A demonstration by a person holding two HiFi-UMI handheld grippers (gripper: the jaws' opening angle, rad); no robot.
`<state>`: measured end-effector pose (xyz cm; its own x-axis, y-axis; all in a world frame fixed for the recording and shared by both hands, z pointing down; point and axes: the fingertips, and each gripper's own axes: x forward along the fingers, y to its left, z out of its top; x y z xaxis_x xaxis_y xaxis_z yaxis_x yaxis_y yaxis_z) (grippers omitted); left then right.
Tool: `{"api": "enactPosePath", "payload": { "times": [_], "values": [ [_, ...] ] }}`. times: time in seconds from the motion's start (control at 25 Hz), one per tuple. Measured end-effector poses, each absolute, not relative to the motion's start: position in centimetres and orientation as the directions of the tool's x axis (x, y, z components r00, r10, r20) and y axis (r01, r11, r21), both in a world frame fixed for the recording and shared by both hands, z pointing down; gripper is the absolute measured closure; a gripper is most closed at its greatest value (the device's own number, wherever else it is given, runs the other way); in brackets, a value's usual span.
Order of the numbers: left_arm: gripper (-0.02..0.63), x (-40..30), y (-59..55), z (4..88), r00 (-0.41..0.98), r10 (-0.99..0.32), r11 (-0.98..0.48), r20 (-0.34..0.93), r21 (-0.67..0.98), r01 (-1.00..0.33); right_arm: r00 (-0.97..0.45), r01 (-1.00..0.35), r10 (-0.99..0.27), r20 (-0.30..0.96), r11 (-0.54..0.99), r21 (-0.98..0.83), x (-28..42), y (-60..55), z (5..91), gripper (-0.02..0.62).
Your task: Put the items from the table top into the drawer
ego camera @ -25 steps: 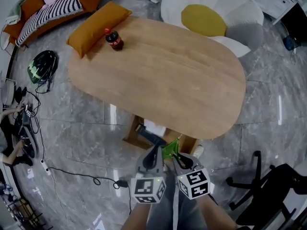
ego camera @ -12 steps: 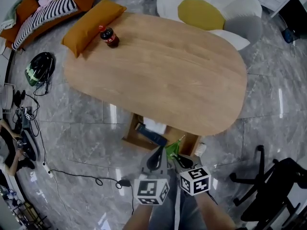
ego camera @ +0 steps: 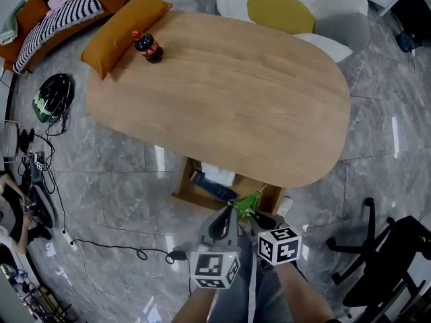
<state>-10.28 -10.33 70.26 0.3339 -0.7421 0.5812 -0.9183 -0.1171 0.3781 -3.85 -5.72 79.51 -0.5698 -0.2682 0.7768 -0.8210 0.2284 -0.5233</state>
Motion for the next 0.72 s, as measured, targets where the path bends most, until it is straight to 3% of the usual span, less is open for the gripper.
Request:
{"api": "enactPosePath", "payload": {
  "times": [0.72],
  "values": [
    [0.595, -7.4, -9.9, 72.8, 0.385, -0.691, -0.134, 0.612, 0.416, -0.9, -0.472, -0.881, -0.275, 0.838, 0.183, -0.436, -2.6, -7.9, 83.4, 0.555]
  ]
}}
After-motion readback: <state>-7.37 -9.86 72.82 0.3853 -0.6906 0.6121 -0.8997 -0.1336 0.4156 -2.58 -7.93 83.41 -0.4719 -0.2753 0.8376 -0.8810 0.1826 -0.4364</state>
